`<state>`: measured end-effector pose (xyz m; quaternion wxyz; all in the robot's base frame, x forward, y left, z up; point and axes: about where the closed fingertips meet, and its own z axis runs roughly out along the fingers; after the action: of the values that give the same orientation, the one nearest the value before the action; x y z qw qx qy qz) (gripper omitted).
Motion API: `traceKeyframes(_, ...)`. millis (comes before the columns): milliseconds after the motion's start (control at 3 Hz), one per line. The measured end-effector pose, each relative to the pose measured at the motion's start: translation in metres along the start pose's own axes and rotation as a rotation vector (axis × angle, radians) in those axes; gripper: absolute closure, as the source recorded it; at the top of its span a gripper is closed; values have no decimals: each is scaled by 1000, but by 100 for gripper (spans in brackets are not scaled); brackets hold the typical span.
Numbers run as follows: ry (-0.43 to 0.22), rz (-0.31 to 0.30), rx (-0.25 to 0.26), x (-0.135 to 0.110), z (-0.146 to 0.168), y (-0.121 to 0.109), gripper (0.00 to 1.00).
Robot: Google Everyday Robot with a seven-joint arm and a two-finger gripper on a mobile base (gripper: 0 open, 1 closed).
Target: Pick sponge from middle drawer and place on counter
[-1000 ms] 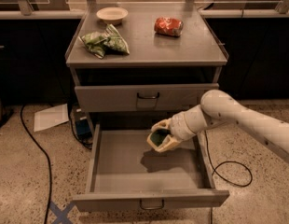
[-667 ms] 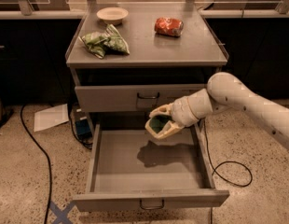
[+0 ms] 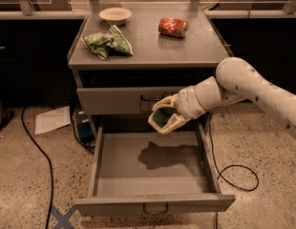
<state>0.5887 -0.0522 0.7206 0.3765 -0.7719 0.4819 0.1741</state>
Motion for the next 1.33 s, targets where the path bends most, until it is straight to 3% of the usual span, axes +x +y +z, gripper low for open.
traceKeyframes(333,23,-12,-23,-11,-8,-16,100)
traceKeyframes(667,87,-71,-47,-39,-38,-53,100)
traceKeyframes(1333,110,-124,-80,-95,-107,-123,100)
